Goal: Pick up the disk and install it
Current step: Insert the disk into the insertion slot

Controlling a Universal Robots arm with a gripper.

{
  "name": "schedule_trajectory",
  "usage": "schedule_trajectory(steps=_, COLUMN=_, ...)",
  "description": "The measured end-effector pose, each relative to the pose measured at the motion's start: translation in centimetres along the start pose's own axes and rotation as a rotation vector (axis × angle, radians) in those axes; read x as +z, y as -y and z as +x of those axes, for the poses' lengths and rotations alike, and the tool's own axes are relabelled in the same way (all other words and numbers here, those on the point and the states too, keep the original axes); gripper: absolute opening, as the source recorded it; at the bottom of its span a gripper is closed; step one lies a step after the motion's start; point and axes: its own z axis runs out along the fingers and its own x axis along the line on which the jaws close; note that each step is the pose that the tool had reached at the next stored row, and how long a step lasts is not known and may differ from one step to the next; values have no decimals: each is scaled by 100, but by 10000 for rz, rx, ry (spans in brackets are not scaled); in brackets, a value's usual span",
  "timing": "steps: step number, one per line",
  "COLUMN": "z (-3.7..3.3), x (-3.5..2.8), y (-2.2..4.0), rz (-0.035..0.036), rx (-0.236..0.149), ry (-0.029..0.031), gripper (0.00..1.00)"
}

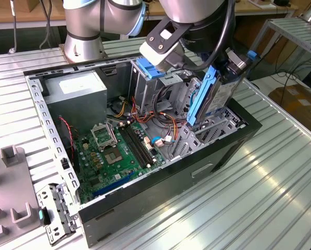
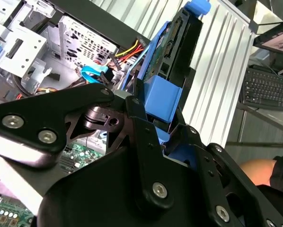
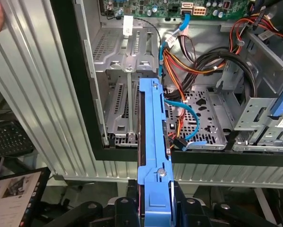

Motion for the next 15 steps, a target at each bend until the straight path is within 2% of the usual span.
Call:
schedule_trajectory(steps=2, z=2, x=17, y=-19, rz=76, rx=28, ry=-29, gripper=37)
schedule_trajectory(steps=5, z=3, x=19, y=-25, rz=125, rx=31, ry=-34, gripper=37)
schedule_trajectory(steps=6, z=8, x=-7, y=-56, rz=138, rx=33, ry=-31, gripper=37)
schedule_trajectory(steps=8, z=8, x=-39, y=-85, rz=146, rx=40, ry=-47, gripper=37)
schedule_trajectory(steps=15, z=8, x=-38, y=-84, rz=146, rx=17, ry=-76, gripper=37)
